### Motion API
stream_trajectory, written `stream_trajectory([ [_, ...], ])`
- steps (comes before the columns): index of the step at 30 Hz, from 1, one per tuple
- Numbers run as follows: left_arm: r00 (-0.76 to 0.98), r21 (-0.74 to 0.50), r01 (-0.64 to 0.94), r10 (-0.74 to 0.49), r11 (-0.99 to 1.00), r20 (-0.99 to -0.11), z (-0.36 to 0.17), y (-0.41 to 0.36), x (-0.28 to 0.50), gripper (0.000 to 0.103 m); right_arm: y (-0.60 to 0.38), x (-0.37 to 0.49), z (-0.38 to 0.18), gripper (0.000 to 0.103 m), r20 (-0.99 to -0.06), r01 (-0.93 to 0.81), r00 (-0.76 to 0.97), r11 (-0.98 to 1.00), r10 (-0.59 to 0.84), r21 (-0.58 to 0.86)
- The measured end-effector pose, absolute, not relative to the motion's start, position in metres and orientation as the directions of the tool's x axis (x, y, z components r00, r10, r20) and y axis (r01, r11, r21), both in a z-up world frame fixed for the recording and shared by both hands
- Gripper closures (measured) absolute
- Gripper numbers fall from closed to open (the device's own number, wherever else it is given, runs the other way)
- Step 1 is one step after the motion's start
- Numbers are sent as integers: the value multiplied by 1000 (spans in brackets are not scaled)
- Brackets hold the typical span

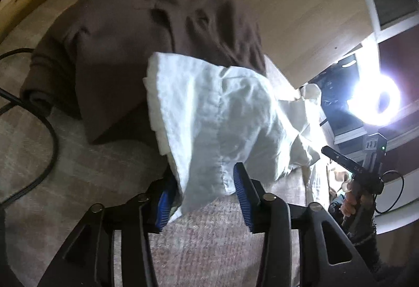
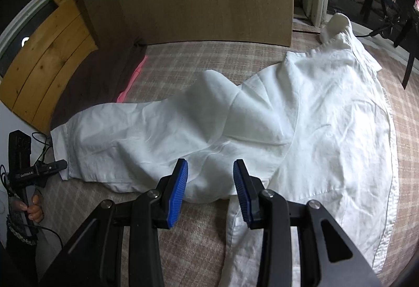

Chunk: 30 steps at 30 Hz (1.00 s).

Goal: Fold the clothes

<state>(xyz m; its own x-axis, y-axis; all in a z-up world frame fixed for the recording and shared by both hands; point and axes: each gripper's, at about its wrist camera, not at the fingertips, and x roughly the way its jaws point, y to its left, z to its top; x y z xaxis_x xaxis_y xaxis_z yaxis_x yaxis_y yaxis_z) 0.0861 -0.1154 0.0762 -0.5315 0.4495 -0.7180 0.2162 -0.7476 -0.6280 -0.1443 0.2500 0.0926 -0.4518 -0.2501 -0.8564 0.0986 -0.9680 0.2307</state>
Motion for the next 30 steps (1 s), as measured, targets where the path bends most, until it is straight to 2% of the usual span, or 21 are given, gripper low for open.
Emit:
stream_trajectory([
  [2, -542, -622, 209, 439, -755, -716, 74, -116, 86, 78, 248, -144, 93, 67, -857, 102, -451, -968, -250, 228],
  [3, -532, -628, 221, 447, -747, -719, 72, -117, 82, 101, 247, -144, 92, 67, -857, 104, -452, -969, -245, 222],
  [12, -620, -695, 83, 510, -714, -597, 147, -137, 107, 100, 245, -153, 88, 67, -859, 93, -458, -973, -230, 211],
  [15, -628, -651, 52, 482, -757, -611, 162, -134, 99, 100, 244, -163, 77, 67, -862, 79, -454, -973, -227, 215],
  [21, -589, -615, 90, 456, -783, -667, 145, -127, 79, 100, 247, -180, 42, 67, -902, 51, -347, -966, -255, 253],
  [26, -618, -617, 48, 462, -785, -636, 170, -122, 86, 100, 283, -165, 81, 68, -826, 16, -478, -943, -300, 333],
  [29, -636, -591, -10, 461, -806, -619, 195, -101, 86, 100, 321, -150, 107, 87, -784, -47, -554, -930, -279, 365],
  [30, -639, -577, -23, 456, -816, -619, 203, -93, 84, 100, 332, -143, 113, 87, -776, -56, -564, -925, -281, 375],
])
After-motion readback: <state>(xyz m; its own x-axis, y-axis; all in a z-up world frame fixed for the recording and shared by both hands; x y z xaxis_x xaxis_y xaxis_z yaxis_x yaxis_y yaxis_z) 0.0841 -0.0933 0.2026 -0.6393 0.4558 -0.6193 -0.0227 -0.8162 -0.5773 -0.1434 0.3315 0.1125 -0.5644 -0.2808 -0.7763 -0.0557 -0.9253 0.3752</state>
